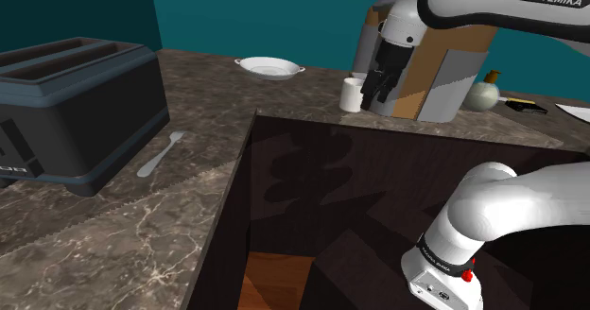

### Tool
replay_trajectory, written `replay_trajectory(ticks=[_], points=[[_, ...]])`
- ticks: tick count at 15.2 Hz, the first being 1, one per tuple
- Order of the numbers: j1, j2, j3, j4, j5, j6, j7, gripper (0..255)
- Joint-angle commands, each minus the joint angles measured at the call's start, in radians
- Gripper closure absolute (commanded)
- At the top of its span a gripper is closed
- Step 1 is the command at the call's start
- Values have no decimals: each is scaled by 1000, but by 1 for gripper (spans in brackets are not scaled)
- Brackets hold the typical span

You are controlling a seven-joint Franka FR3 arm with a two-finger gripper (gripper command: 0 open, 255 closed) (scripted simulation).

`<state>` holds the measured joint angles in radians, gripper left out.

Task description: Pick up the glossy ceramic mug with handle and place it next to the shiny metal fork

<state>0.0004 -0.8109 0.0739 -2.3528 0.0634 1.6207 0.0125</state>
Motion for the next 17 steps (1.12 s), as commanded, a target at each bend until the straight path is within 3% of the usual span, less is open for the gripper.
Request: replay_trajectory(ticks=[1,15,17], points=[[0,0,0,0,0,0,0,0],[-130,503,-61,386,-109,83,60,0],[-135,523,-65,392,-113,96,63,0]])
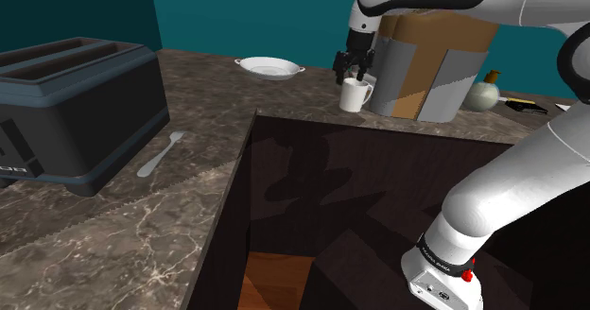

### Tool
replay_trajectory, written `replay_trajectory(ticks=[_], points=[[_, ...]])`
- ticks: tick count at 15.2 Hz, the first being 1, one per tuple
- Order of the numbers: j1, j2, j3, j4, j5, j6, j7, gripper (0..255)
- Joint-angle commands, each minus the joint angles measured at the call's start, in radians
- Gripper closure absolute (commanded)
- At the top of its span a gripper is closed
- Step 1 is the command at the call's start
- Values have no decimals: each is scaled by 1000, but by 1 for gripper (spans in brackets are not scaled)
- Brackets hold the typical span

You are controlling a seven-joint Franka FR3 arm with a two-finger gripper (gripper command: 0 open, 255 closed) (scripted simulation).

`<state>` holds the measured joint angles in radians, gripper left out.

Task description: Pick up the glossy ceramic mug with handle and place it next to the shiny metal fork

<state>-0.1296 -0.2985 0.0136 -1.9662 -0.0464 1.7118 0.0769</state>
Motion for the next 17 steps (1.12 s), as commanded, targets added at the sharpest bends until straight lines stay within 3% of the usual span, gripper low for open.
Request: replay_trajectory(ticks=[1,7,14,15,17], points=[[-5,10,-5,-8,-4,18,-1,0],[-6,8,-7,-85,-5,93,-1,0],[-6,8,-7,-85,-5,93,-1,0],[-6,8,-7,-85,-5,93,-1,255],[-6,8,-7,-85,-5,93,-1,255]])
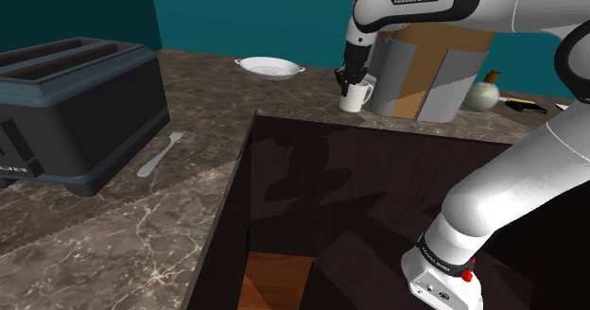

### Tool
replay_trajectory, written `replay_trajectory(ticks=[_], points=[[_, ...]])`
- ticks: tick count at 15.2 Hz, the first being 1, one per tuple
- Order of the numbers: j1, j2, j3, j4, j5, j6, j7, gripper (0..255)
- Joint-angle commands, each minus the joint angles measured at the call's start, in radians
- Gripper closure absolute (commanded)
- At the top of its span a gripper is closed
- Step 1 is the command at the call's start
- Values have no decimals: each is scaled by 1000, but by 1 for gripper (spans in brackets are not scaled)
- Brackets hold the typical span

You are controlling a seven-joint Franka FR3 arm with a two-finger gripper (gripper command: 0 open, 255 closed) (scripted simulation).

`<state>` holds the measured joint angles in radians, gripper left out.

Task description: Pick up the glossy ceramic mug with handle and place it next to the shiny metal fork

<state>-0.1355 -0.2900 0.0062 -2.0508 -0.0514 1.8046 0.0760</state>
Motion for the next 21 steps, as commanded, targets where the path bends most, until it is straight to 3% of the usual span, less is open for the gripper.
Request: replay_trajectory(ticks=[1,7,21], points=[[0,0,0,0,0,0,0,255],[0,0,0,0,0,0,0,255],[0,26,1,215,1,-189,-8,255]])
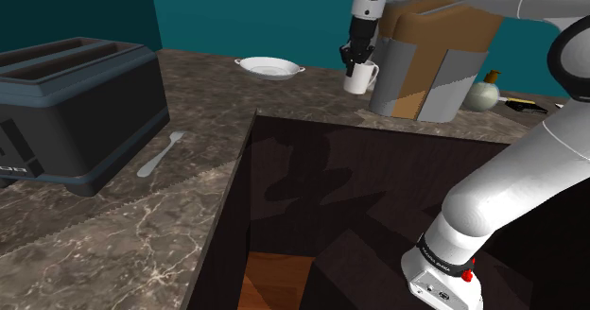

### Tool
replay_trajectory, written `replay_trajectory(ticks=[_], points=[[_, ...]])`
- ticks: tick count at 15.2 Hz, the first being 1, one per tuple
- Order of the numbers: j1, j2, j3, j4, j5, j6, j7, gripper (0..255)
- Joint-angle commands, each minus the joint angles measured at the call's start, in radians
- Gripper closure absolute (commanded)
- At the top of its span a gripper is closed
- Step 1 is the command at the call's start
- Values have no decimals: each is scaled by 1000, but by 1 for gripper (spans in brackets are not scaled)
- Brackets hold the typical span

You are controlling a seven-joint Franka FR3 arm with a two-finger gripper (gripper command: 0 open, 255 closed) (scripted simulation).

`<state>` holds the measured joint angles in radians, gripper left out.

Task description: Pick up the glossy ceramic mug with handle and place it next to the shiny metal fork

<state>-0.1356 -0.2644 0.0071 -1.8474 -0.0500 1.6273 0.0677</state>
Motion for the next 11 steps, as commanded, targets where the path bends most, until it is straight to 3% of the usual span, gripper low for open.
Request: replay_trajectory(ticks=[1,11], points=[[0,4,1,29,0,-25,-1,255],[0,54,2,220,0,-167,-6,255]])
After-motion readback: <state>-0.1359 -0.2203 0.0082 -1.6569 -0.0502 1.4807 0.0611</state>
